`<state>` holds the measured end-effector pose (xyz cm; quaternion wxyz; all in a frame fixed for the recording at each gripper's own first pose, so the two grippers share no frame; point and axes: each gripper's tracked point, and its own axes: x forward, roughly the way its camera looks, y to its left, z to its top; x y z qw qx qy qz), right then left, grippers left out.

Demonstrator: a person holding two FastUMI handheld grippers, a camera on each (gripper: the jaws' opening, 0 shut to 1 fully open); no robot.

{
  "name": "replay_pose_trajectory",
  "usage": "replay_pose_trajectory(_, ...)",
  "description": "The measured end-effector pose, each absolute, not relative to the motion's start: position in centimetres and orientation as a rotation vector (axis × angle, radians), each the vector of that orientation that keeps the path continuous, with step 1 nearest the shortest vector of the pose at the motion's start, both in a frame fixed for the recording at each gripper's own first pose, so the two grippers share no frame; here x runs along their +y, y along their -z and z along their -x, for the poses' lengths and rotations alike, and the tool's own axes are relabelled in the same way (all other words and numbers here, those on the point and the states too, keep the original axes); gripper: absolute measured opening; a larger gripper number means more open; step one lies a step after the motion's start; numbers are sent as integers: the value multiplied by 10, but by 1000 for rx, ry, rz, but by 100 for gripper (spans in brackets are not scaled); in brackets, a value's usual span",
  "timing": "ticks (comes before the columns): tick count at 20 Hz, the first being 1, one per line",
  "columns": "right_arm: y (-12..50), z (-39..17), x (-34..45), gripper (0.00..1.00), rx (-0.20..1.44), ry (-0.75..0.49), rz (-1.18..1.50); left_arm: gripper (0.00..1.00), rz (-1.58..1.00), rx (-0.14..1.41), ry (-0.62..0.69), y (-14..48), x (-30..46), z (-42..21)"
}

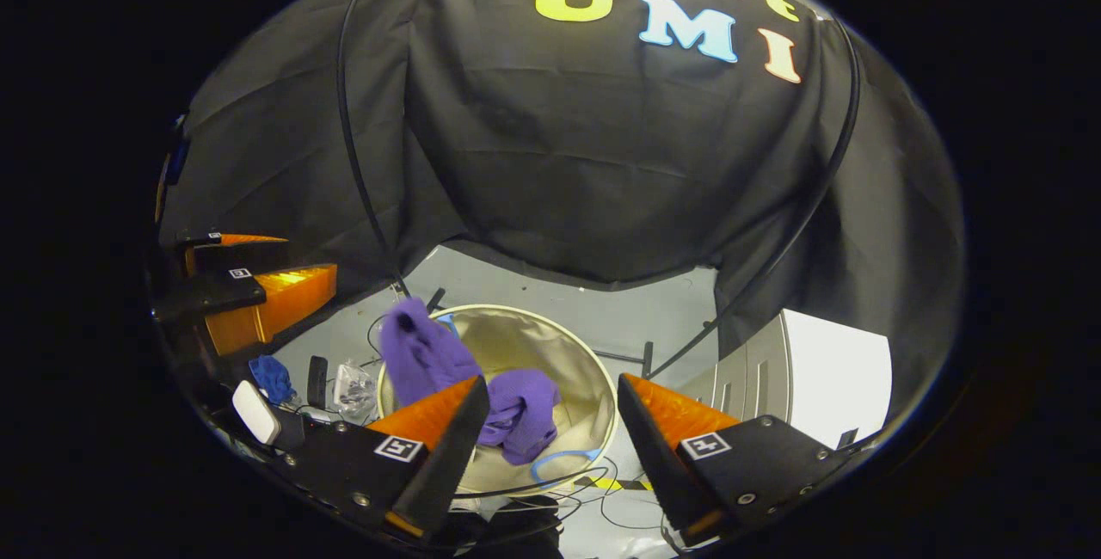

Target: Grasp the clothes on the hanger with both hands and then place them into the laundry hamper below.

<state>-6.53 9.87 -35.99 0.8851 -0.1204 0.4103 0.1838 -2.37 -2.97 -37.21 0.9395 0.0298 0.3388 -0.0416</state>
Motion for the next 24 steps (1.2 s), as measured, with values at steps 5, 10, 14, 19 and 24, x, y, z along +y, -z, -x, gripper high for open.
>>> replay_pose_trajectory(5, 314, 55, 103, 94, 747, -360, 183, 87, -51, 572, 74, 307, -19, 8)
replay_pose_trajectory(10, 237, 37, 103, 94, 584, -312, 121, 86, -32, 398, 87, 215, -8, -8)
replay_pose_trajectory(14, 172, 17, 92, 93, 450, -270, 86, 86, -22, 268, 75, 135, 9, -12)
replay_pose_trajectory(19, 96, 14, 70, 93, 319, -234, 42, 86, -6, 159, 44, 55, 22, 1)
replay_pose_trajectory(24, 20, 22, 31, 92, 164, -210, 50, 92, 2, 83, 22, -7, 30, 23)
